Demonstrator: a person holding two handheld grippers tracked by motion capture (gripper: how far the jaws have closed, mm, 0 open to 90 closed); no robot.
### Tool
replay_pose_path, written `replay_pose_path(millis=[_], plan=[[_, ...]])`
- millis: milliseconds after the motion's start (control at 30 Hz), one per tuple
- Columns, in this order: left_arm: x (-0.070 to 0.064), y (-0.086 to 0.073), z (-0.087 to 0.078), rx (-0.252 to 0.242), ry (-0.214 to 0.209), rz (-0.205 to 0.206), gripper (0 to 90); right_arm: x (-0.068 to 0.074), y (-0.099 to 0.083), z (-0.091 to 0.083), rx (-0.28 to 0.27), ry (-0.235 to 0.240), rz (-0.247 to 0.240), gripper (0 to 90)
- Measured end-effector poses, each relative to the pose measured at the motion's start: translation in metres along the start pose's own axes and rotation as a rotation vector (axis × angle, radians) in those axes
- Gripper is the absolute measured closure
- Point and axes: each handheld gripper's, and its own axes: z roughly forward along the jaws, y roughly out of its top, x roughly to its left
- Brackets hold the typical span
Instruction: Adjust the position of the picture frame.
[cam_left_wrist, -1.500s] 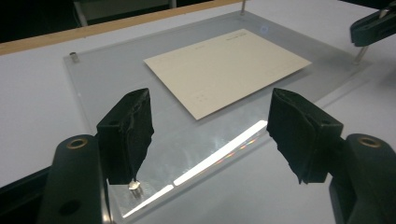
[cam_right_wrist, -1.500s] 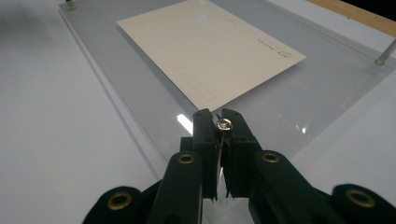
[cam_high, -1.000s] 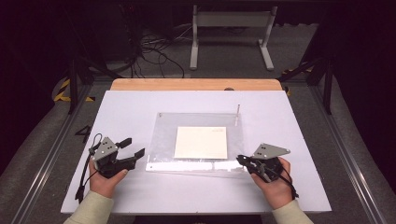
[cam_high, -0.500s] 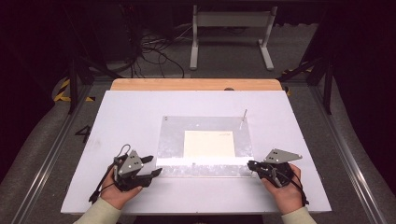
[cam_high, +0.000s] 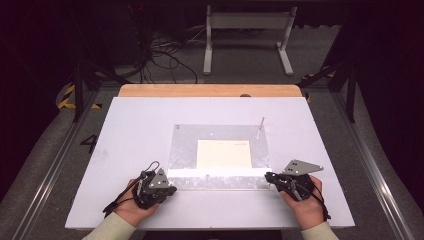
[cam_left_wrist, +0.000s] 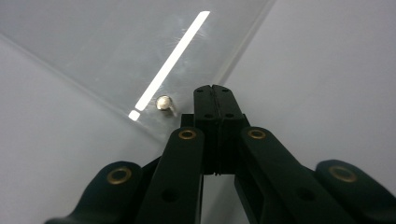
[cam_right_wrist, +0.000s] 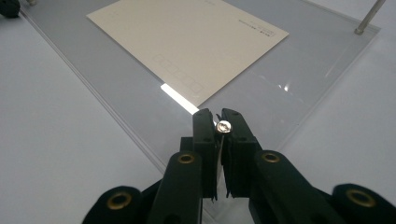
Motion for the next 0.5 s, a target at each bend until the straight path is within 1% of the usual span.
replay_pose_path(millis=[67, 100, 133, 167, 200, 233, 267, 300, 333, 367, 400, 433, 467, 500], plan=[[-0.005, 0.004, 0.001, 0.023, 0.041, 0.024, 90.0, 0.001, 0.0, 0.0, 0.003, -0.002, -0.001, 84.2], [-0.007, 0.007, 0.003, 0.035, 0.073, 0.043, 90.0, 0.003, 0.0, -0.001, 0.005, 0.0, -0.005, 84.2], [-0.008, 0.009, 0.004, 0.035, 0.086, 0.04, 90.0, 0.004, 0.0, -0.001, 0.007, 0.005, -0.008, 84.2], [-0.006, 0.012, 0.006, 0.034, 0.093, 0.031, 90.0, 0.006, 0.0, -0.002, 0.01, 0.009, -0.012, 84.2], [-0.002, 0.014, 0.009, 0.028, 0.098, 0.01, 90.0, 0.008, 0.0, -0.002, 0.013, 0.016, -0.017, 84.2], [-0.002, 0.014, 0.009, 0.028, 0.098, 0.01, 90.0, 0.008, 0.0, -0.002, 0.013, 0.016, -0.017, 84.2], [0.009, 0.019, 0.013, 0.02, 0.1, -0.048, 90.0, 0.014, 0.0, -0.002, 0.02, 0.021, -0.022, 84.2], [0.009, 0.019, 0.013, 0.02, 0.1, -0.048, 90.0, 0.014, 0.0, -0.002, 0.02, 0.021, -0.022, 84.2], [0.016, 0.022, 0.015, 0.017, 0.104, -0.08, 90.0, 0.016, 0.0, -0.002, 0.02, 0.023, -0.021, 84.2], [0.022, 0.024, 0.018, 0.008, 0.111, -0.097, 90.0, 0.02, 0.0, -0.002, 0.02, 0.028, -0.02, 84.2], [0.029, 0.028, 0.022, 0.004, 0.132, -0.116, 90.0, 0.022, 0.0, -0.001, 0.02, 0.032, -0.022, 84.2], [0.032, 0.03, 0.024, 0.003, 0.15, -0.129, 90.0, 0.026, 0.001, -0.001, 0.022, 0.039, -0.021, 84.2], [0.037, 0.034, 0.028, -0.001, 0.179, -0.141, 90.0, 0.028, 0.001, -0.001, 0.025, 0.044, -0.021, 84.2], [0.041, 0.037, 0.031, -0.001, 0.2, -0.149, 90.0, 0.033, 0.003, 0.001, 0.027, 0.05, -0.03, 84.3]])
